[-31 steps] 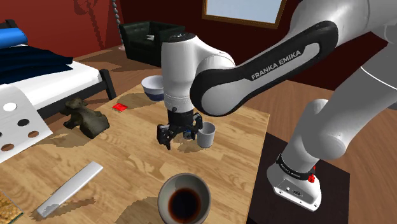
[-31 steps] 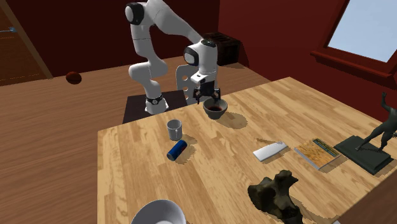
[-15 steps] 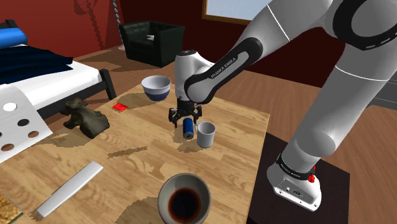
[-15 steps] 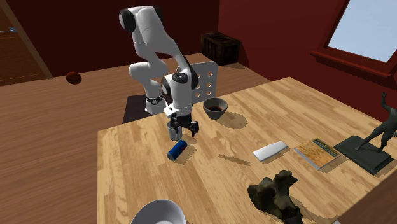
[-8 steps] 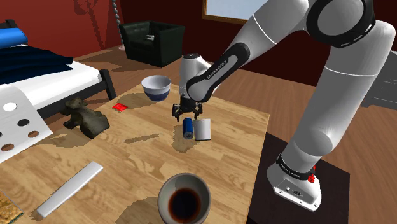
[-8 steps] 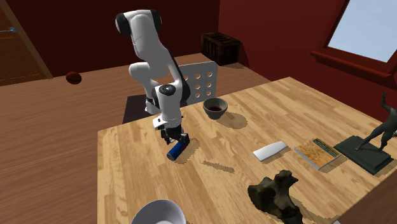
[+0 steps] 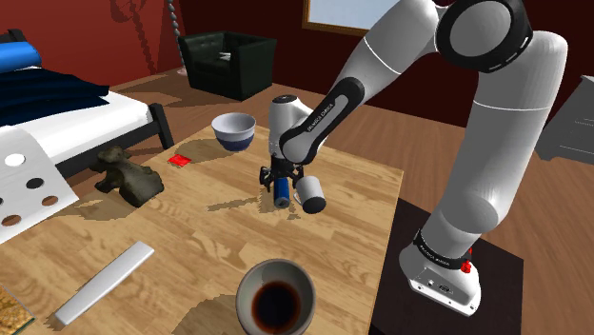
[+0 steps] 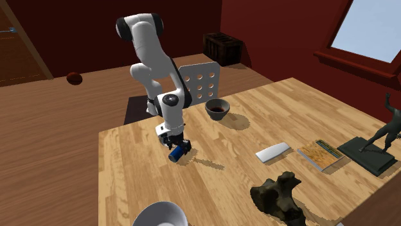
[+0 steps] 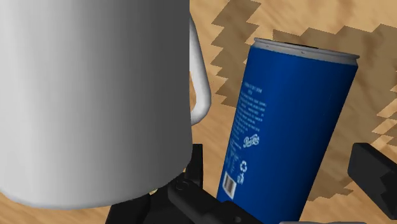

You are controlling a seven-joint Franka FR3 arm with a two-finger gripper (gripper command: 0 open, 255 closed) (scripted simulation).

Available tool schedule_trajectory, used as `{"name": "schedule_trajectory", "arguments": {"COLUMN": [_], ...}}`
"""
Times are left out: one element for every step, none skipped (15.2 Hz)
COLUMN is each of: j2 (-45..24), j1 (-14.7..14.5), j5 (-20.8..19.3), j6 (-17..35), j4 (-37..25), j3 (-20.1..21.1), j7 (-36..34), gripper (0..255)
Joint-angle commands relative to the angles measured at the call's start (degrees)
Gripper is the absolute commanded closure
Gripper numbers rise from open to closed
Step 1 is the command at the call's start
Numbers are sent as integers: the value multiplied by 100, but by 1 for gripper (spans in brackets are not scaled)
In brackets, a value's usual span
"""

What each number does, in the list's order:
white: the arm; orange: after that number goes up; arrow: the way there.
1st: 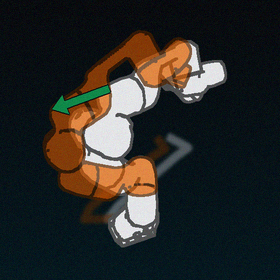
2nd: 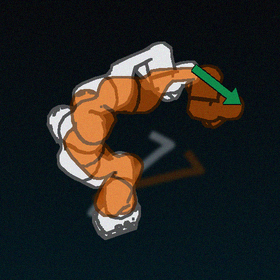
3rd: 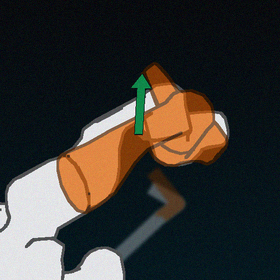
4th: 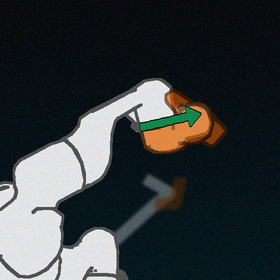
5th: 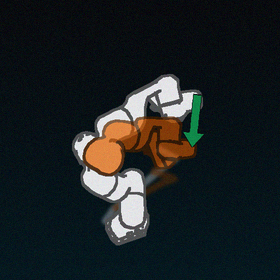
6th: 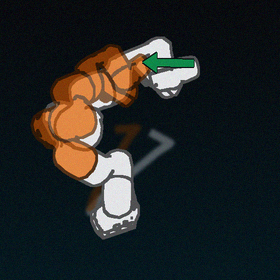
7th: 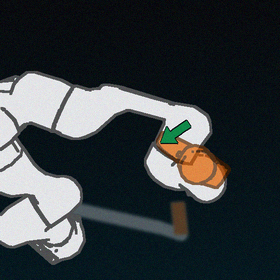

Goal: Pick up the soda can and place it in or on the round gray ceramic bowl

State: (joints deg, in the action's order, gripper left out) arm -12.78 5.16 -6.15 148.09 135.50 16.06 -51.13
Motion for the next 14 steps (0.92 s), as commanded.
{"name": "schedule_trajectory", "arguments": {"j2": [-12, -12, -12, -12, -12, -12, -12, -12, -12, -11, -10, -14, -12, -12], "j1": [-1, -1, -1, -1, -1, -1, -1, -1, -1, -2, -3, -3, -1, -1], "j5": [-7, -7, -7, -7, -7, -7, -7, -7, -7, -7, -6, -8, -7, -7], "j6": [15, 15, 15, 15, 15, 15, 15, 15, 15, 14, 14, 16, 15, 15], "j4": [4, 4, 4, 4, 4, 4, 4, 4, 4, 4, 6, 4, 5, 4], "j3": [-3, -4, -4, -4, -4, -4, -4, -3, -3, -3, -2, -3, -3, -3], "j7": [-3, -3, -3, -3, -3, -3, -3, -3, -3, -5, -6, -7, -4, -3], "gripper": [0, 0, 0, 0, 0, 0, 255, 255, 255, 255, 255, 255, 255, 255]}}
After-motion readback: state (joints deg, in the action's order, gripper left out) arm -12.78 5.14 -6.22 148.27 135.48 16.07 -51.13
